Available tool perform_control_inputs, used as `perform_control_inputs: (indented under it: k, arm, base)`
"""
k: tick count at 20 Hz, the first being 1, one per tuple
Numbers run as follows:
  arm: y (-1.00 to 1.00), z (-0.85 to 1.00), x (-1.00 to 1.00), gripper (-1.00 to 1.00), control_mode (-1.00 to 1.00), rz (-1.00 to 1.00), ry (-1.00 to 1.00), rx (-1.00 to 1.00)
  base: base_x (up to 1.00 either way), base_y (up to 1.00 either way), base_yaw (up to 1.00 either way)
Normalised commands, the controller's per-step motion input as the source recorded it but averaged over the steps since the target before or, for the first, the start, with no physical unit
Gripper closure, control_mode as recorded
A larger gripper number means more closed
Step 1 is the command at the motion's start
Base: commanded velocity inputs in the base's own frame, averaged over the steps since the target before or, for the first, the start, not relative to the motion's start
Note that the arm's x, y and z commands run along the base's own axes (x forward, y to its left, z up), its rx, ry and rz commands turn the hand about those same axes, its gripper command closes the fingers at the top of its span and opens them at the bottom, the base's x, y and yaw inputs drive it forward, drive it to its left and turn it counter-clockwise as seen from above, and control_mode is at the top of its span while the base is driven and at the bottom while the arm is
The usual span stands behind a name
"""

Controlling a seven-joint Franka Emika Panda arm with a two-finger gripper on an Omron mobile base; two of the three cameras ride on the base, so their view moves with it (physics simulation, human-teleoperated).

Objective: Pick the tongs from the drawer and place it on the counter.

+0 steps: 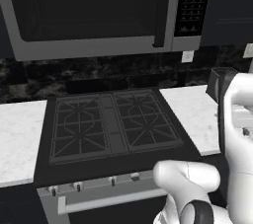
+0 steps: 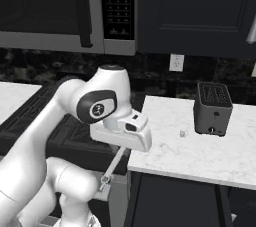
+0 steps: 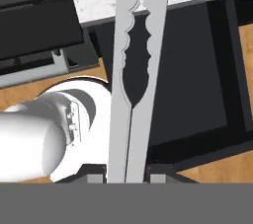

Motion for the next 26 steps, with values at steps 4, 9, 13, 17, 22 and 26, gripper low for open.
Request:
perform_control_inputs:
  k: [4, 9, 13, 17, 22, 26]
  arm:
    - [0.81, 0.09, 0.94, 1.00, -1.00, 0.13, -0.13, 0.25]
    - [0.08, 0.01, 0.98, 1.00, -1.00, 0.04, -0.07, 0.17]
    - [-0.23, -0.26, 0.65, 1.00, -1.00, 0.04, -0.02, 0.01]
    - [-0.02, -0.59, 0.59, 1.00, -1.00, 0.01, -0.03, 0.00]
    - [-0.12, -0.74, 0.55, 1.00, -1.00, 0.01, -0.06, 0.03]
    - [-0.39, -0.79, 0.58, 1.00, -1.00, 0.03, -0.05, 0.12]
  base:
    - [0.00, 0.00, 0.00]
    - [0.00, 0.00, 0.00]
    - [0.00, 0.00, 0.00]
    - [0.00, 0.00, 0.00]
    - [0.00, 0.00, 0.00]
    - [0.00, 0.00, 0.00]
